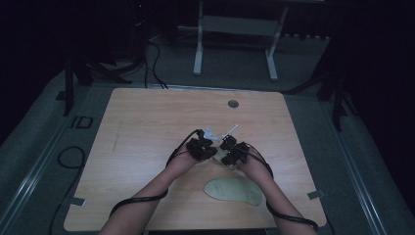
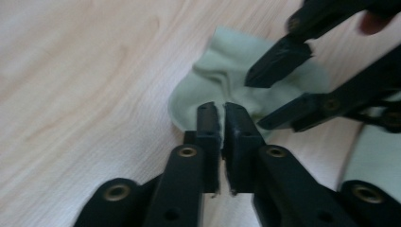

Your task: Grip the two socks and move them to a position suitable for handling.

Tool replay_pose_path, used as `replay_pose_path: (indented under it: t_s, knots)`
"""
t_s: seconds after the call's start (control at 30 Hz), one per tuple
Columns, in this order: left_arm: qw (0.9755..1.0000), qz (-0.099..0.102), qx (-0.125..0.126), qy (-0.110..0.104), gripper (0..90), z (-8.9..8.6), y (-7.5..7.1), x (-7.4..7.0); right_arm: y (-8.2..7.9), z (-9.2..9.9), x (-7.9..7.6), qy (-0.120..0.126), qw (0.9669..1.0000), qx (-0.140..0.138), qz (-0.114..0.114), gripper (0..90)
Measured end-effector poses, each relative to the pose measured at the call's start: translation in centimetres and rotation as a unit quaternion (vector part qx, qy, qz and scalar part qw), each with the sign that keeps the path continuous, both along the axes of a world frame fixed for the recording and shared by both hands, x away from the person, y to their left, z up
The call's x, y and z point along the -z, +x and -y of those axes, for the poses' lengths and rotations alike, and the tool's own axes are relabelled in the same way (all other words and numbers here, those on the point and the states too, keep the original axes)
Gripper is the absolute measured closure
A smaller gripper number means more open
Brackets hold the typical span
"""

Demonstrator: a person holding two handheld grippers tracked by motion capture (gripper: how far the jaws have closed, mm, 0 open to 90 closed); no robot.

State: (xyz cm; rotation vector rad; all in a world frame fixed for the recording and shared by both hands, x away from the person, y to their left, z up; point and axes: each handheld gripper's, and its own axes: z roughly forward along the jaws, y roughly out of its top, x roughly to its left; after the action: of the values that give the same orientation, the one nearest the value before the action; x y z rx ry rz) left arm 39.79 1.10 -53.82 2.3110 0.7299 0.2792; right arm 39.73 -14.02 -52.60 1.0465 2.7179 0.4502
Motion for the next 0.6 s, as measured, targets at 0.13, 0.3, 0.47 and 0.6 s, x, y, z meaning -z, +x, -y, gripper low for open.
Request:
replay_pose_path:
  t_s: [0.13, 0.3, 0.47, 0.6]
  knots:
    - [0.9994, -0.015, 0.005, 0.029, 86.4, -0.1, 0.5, 1.3, 0.1, 0.0, 0.6, 0.0, 1.0, 0.002, -0.004, 72.8]
    - [0.9998, -0.017, -0.001, 0.008, 87.8, -0.5, 0.6, 1.8, 0.1, -0.1, 0.4, 0.02, 0.9995, 0.01, -0.022, 84.2]
    - [1.0, -0.007, -0.007, -0.001, 88.5, -0.3, 0.2, 2.0, 0.3, 0.3, -0.2, 0.008, 0.9999, -0.003, -0.01, 86.1]
    - [0.9999, 0.001, -0.001, 0.012, 88.7, -0.2, 0.2, 1.9, 0.3, 0.9, -1.1, 0.017, 0.9998, 0.001, -0.005, 86.1]
